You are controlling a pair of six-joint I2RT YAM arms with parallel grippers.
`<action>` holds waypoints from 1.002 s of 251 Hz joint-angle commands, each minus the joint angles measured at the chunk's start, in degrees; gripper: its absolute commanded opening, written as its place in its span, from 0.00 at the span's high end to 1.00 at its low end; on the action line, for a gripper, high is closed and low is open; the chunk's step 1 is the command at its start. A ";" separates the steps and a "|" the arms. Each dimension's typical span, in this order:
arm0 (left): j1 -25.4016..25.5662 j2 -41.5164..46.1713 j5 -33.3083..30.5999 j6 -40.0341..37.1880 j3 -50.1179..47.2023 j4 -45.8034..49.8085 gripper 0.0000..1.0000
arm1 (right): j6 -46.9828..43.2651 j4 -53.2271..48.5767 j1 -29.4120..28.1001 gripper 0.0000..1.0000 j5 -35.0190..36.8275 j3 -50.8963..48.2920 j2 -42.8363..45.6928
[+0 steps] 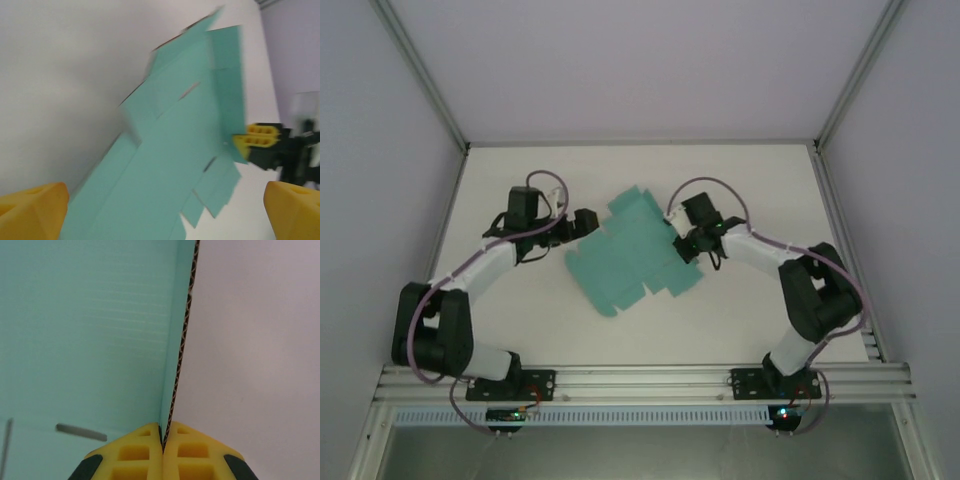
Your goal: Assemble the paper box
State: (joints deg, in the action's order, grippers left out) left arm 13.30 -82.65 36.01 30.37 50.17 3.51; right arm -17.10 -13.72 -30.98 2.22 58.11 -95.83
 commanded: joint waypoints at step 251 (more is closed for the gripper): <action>7.07 -22.62 3.20 -6.84 30.81 15.95 0.22 | -28.72 20.68 -9.48 1.00 22.04 -3.10 1.33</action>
State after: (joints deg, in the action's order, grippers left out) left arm 20.01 -104.29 42.19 26.44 80.73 14.46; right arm -45.12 4.60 -40.03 23.29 55.90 -96.88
